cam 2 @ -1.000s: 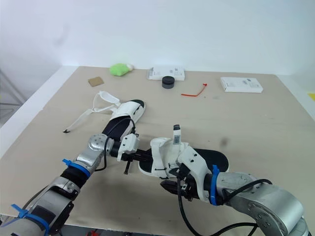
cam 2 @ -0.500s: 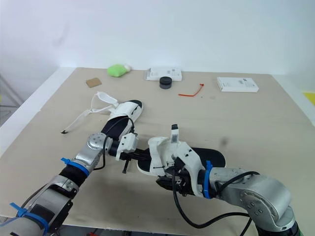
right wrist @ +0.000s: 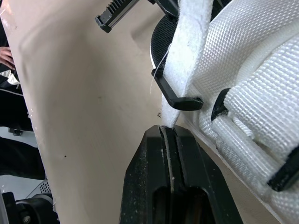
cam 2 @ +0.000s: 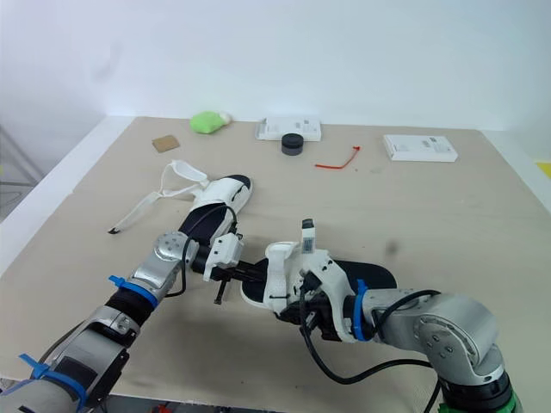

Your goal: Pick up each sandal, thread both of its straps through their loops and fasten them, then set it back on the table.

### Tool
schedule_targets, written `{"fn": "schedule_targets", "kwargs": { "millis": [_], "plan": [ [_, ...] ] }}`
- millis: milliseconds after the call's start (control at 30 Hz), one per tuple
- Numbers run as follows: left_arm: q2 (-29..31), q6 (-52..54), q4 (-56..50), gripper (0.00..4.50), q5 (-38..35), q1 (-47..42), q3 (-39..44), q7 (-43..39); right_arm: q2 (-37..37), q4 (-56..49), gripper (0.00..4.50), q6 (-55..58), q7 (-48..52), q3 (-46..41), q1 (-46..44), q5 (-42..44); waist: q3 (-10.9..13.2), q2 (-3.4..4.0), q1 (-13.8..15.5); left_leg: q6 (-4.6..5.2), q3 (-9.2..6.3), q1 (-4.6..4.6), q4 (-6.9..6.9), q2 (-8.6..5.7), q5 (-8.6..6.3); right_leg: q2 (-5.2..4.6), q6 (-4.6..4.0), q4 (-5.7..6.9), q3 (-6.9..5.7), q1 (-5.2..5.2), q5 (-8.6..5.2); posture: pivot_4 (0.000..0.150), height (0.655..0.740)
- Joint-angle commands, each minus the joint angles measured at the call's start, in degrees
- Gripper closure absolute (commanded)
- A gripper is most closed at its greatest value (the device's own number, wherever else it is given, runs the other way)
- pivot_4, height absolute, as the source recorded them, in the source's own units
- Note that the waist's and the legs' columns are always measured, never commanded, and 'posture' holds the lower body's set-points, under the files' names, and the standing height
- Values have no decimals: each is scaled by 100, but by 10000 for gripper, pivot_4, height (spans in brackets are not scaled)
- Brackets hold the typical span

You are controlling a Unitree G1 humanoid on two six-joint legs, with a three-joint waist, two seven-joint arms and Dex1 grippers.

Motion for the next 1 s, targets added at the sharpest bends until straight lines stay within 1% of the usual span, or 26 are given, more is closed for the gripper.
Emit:
{"fn": "schedule_targets", "kwargs": {
  "millis": [33, 167, 300, 433, 500, 600, 700, 733, 767, 800, 833, 867, 900, 1000],
  "plan": [
    [164, 323, 772, 45000, 958, 544, -696, 18, 41, 41, 44288, 174, 144, -193, -82, 384, 1, -2, 0, -8, -2, 0, 0, 0, -5, 0, 0, 0, 0, 0, 0, 1500, 7400],
    [156, 316, 792, 45000, 964, 532, -696, 23, -78, 6, 44288, 252, 446, -631, -31, 1185, 1, 0, 4, -6, -4, -5, 0, -3, -4, -2, -2, 0, 1, 0, -4, 1500, 7400],
    [119, 304, 842, 45000, 977, 492, -685, 33, -457, 1, 44288, 24, 648, -1033, -10, 2410, 9, 8, 14, -1, -9, -14, 0, -16, -1, -4, 8, 0, 0, 1, -9, 1500, 7400],
    [104, 298, 861, 45000, 978, 483, -683, 41, -859, 49, 44288, -405, 476, -1000, -40, 3203, 14, 3, 14, 2, -7, -15, 0, -17, 1, -6, 12, -1, -4, 1, -9, 1500, 7400],
    [101, 294, 873, 45000, 979, 481, -685, 48, -995, 210, 44288, -695, 255, -884, -199, 3575, 17, 1, 14, 3, -6, -16, 1, -15, 2, -7, 11, -1, -7, 0, -10, 1500, 7400],
    [99, 285, 894, 45000, 985, 476, -686, 60, -979, 655, 44288, -1059, -302, -617, -627, 3751, 19, 4, 12, 2, -1, -17, 1, -15, 1, -12, 10, -3, -7, -1, -10, 1500, 7400],
    [95, 278, 902, 45000, 986, 477, -683, 75, -710, 1384, 44288, -1333, -1237, -224, -1209, 3756, 23, 1, 10, 3, -3, -19, 1, -16, 2, -12, 9, -4, -7, -3, -10, 1500, 7400],
    [96, 280, 891, 45000, 984, 484, -680, 82, -636, 1738, 44288, -1377, -1689, -29, -1392, 3946, 26, 6, 12, 7, -2, -18, 1, -15, 4, -11, 4, -4, -6, -4, -6, 1500, 7400],
    [99, 283, 878, 45000, 981, 492, -678, 87, -522, 1947, 44288, -1421, -2051, 71, -1534, 3913, 29, 7, 16, 13, -4, -22, 1, -16, 8, -12, 1, -3, -7, -5, -3, 1500, 7400],
    [103, 285, 864, 45000, 977, 500, -675, 91, -398, 2146, 44288, -1538, -2433, 125, -1628, 3958, 31, 7, 16, 16, -6, -23, 0, -18, 10, -12, 1, -3, -7, -5, -2, 1500, 7400],
    [104, 286, 856, 45000, 975, 508, -673, 101, -363, 2399, 44288, -1653, -2826, 228, -1664, 4308, 31, 7, 17, 19, -10, -26, 0, -18, 12, -11, -2, -3, -8, -6, -1, 1500, 7400],
    [107, 290, 847, 45000, 973, 516, -669, 108, -335, 2542, 44288, -1712, -3099, 276, -1679, 4465, 31, 7, 18, 21, -12, -28, 1, -18, 13, -11, -2, -3, -8, -5, 0, 1500, 7400],
    [111, 295, 836, 45000, 970, 525, -665, 112, -308, 2594, 44288, -1784, -3309, 271, -1683, 4476, 32, 7, 18, 22, -15, -29, 1, -22, 13, -11, -3, -3, -9, -5, 0, 1500, 7400],
    [140, 295, 799, 45000, 963, 560, -658, 108, -408, 2671, 44288, -1908, -3706, 320, -1616, 4907, 34, 13, 17, 29, -14, -31, 1, -24, 18, -11, 0, -3, -6, -4, 4, 1500, 7400]
  ]
}}
